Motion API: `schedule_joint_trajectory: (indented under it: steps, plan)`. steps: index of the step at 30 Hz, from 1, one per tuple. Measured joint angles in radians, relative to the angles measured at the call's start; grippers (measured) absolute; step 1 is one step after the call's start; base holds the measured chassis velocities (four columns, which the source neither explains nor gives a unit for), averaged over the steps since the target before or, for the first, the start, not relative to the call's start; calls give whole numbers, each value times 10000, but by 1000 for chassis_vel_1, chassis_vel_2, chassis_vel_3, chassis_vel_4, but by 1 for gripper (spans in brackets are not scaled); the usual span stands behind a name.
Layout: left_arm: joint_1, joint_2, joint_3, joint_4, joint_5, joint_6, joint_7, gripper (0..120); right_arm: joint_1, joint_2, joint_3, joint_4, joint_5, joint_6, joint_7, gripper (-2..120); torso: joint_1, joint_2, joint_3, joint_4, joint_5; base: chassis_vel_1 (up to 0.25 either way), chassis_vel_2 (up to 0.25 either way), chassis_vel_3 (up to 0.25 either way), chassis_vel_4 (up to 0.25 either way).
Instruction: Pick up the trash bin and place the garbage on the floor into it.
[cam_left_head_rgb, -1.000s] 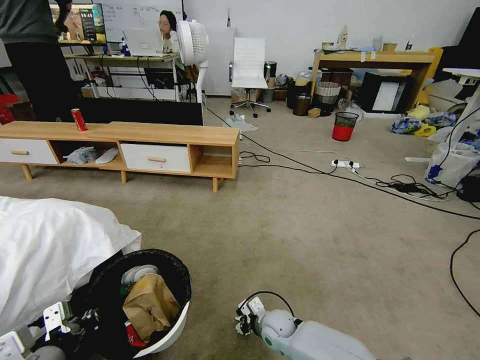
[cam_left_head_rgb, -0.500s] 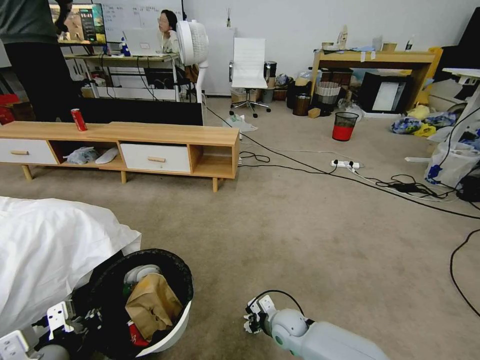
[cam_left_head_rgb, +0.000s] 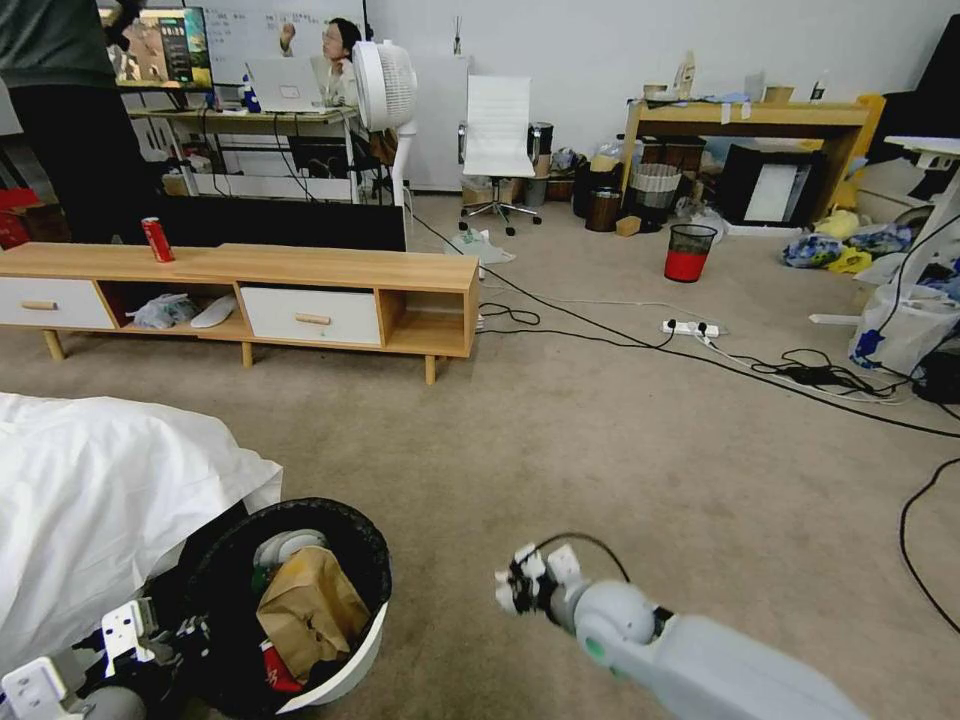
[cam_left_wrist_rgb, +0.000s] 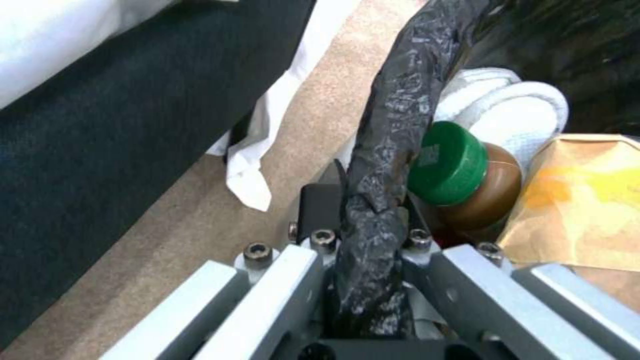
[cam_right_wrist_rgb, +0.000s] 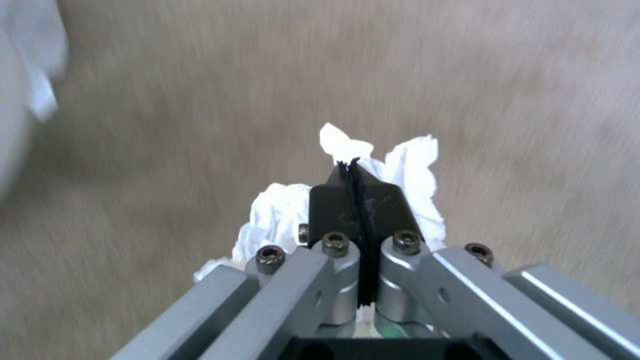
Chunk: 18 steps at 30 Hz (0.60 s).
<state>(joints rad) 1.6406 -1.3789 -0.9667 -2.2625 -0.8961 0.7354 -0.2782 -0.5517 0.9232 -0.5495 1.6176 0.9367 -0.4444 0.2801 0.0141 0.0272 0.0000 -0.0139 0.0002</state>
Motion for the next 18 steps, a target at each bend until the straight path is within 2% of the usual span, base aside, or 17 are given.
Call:
schedule_joint_trajectory:
  steps: [12,18]
  plan:
    - [70,98,127,-177,-44,0,-21,2,598,-334,884,1673,343,83,19,0,0,0,1,-1,-1,0,0,0,0]
    - [116,119,244,-285,-29,0,-29,2,1660,-201,1167,2805,1197,332,-131,0,0,0,1,0,-2,0,0,0,0]
